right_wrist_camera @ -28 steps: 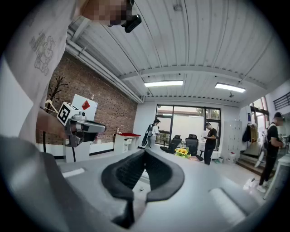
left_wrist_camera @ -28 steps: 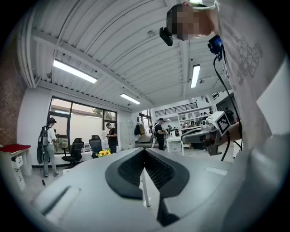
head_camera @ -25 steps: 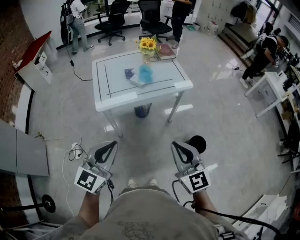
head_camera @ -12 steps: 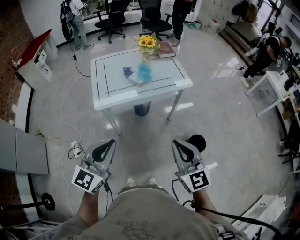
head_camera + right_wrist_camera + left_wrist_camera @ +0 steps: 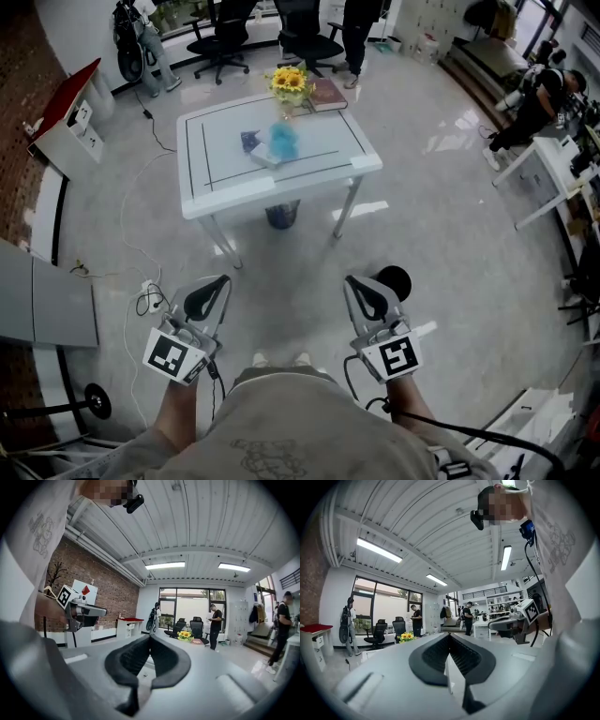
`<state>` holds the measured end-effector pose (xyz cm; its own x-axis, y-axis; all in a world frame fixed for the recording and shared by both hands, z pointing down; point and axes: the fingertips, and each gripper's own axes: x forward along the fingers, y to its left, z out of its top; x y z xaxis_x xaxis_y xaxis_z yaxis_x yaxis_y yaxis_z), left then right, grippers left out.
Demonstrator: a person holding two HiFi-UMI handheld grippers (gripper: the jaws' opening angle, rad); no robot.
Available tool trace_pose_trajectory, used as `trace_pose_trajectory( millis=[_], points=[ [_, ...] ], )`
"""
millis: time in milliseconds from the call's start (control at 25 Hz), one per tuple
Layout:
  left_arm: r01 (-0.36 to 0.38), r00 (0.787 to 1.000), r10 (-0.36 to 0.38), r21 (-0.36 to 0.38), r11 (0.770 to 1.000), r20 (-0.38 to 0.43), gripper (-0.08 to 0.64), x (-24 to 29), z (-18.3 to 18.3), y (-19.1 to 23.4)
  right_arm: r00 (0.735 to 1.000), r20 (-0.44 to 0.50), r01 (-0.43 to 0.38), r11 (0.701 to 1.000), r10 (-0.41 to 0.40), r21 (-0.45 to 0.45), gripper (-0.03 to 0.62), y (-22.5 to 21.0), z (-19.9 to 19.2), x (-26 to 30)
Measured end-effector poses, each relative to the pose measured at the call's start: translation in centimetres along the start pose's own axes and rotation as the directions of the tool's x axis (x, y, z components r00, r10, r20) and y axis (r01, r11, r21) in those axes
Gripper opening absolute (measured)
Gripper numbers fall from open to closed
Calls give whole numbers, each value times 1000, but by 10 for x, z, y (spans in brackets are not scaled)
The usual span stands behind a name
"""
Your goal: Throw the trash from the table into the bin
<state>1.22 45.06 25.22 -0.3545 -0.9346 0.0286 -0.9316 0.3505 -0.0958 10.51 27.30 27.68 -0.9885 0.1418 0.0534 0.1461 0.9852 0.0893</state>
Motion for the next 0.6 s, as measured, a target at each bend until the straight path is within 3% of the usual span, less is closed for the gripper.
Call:
trace_pose_trajectory(
  millis=[600],
  points=[
    [-69,998,69,-3,998,-9,-11,17,-3,-17,999,38,-13,1000,13,-4,2,-38,-4,-16]
  ],
)
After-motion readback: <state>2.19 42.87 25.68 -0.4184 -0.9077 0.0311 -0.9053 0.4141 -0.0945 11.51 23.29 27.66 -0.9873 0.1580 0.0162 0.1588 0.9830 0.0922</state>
